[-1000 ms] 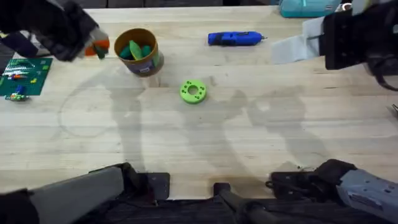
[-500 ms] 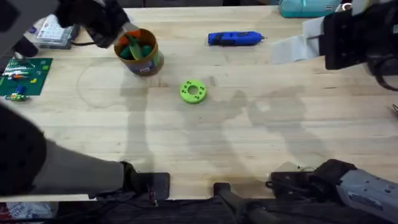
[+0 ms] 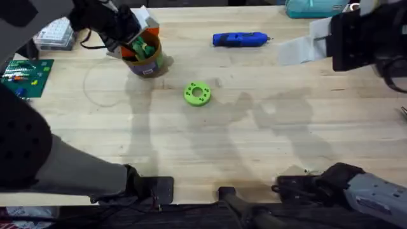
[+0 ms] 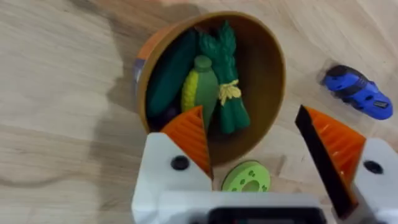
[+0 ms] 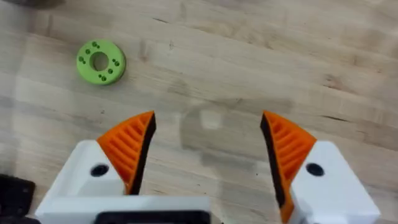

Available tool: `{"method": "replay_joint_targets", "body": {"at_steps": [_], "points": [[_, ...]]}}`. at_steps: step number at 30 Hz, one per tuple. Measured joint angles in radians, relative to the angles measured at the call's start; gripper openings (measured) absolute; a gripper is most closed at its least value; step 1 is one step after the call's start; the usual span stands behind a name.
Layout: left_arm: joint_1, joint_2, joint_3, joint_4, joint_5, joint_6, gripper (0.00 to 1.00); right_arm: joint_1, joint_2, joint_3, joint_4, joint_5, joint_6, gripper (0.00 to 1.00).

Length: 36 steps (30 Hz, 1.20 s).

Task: Pick up the gripper from the table and insert it into the empty holder that is missing its gripper. Then pick up a screw, insert it into the mounting hole, and use the screwdriver to tighten it. Finally, clean up the table by picking up the vegetable and placing it into the bucket.

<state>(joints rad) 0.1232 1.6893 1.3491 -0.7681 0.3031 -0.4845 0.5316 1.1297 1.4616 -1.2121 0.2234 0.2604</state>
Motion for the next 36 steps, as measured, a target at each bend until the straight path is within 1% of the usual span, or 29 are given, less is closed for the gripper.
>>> {"method": "replay_joint_targets", "body": {"at_steps": [3,7,8,10,18,22,27,29,32,36], "points": [[0.007,-0.049,0.004,-0.044,0.0,0.015,0.858,0.0,0.0,0.0,0.0,0.0,0.0,0.995],[0.01,-0.154,0.038,-0.143,0.0,0.067,0.882,0.0,0.0,0.0,0.0,0.0,0.0,0.995],[0.01,-0.186,0.051,-0.171,0.0,0.088,0.916,0.0,0.0,0.0,0.0,0.0,0.0,0.995],[0.01,-0.26,0.074,-0.232,0.0,0.126,0.941,0.0,0.0,0.0,0.0,0.0,0.0,0.995],[0.01,-0.566,0.095,-0.462,-0.003,0.282,0.953,0.0,0.0,0.0,0.0,0.0,0.0,0.995],[0.01,-0.699,0.098,-0.505,-0.005,0.333,0.952,0.0,0.0,0.0,0.0,0.0,0.0,0.995],[0.01,-0.815,0.098,-0.551,-0.008,0.357,0.954,0.0,0.0,0.0,0.0,0.0,0.0,0.995],[0.01,-0.854,0.098,-0.57,-0.008,0.375,0.971,0.0,0.0,0.0,0.0,0.0,0.0,0.995],[0.01,-0.892,0.098,-0.591,-0.008,0.403,0.982,0.0,0.0,0.0,0.0,0.0,0.0,0.995],[0.01,-0.892,0.098,-0.591,-0.008,0.403,0.982,0.0,0.0,0.0,0.0,0.0,0.0,0.995]]}}
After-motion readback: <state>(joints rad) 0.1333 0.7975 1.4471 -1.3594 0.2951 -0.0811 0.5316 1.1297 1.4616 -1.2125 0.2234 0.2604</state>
